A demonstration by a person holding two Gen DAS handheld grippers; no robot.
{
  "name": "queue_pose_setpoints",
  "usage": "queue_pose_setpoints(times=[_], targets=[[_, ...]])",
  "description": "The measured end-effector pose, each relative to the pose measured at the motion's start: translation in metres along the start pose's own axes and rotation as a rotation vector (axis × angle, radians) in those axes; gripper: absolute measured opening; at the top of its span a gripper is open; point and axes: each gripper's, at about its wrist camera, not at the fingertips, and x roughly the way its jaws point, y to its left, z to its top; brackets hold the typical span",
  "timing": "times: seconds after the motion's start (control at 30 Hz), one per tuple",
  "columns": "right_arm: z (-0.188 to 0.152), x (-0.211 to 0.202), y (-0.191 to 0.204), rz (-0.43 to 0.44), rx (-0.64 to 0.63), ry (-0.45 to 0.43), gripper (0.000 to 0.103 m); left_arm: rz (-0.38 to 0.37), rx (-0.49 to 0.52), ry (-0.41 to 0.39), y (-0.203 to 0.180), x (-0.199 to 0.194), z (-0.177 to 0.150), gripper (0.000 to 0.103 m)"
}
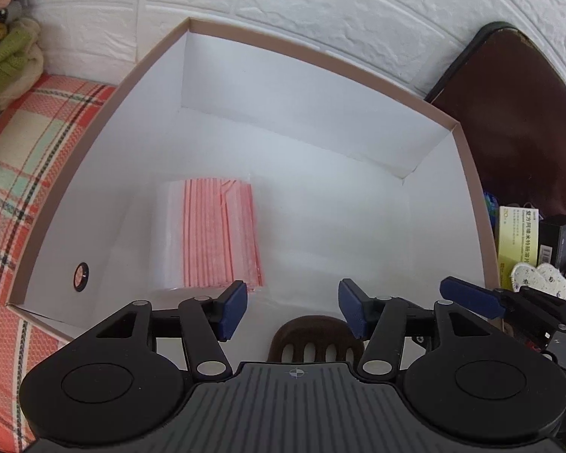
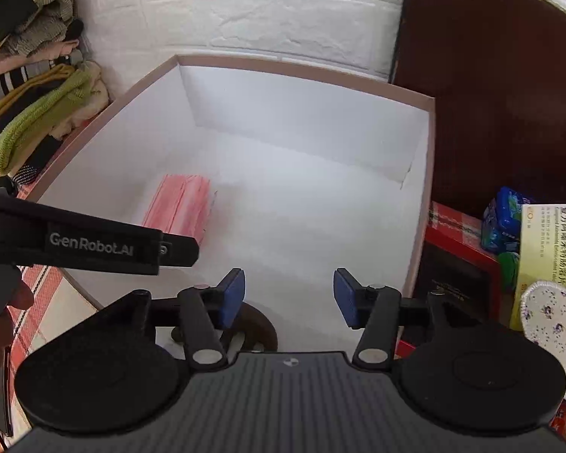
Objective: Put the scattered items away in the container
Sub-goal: 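Move the left gripper back toward the pile of items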
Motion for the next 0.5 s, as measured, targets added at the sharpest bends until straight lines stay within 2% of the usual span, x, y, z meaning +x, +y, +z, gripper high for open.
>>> queue_pose_setpoints(times=[0.07,0.13,0.17,0.2,0.23,0.4,0.5], targets=[[-0.002,-0.006,-0.003,-0.001,0.014,-0.007,0.063,-0.002,0.004,-0.008,-0.002,-0.005,-0.002,0.073],[-0.006,-0.015,-0.003,-0.001,0.025,-0.023,0.076,-0.001,0.011,-0.021,-0.005,-0.012,-0.005,0.080],[-0.008,-0.021,-0.002,0.001,0.028,-0.034,0.081,-0.001,0.015,-0.029,-0.007,-0.016,-0.006,0.082],[-0.010,-0.026,-0.001,0.003,0.030,-0.044,0.084,0.003,0.018,-0.034,-0.009,-0.020,-0.008,0.088],[-0.013,-0.031,0.000,0.005,0.033,-0.055,0.086,0.008,0.016,-0.037,-0.011,-0.024,-0.011,0.093],[-0.028,-0.059,0.004,0.018,0.060,-0.101,0.099,0.007,0.047,-0.087,-0.022,-0.049,-0.028,0.098],[-0.042,-0.074,0.005,0.040,0.075,-0.120,0.101,0.013,0.088,-0.107,-0.035,-0.064,-0.042,0.103]])
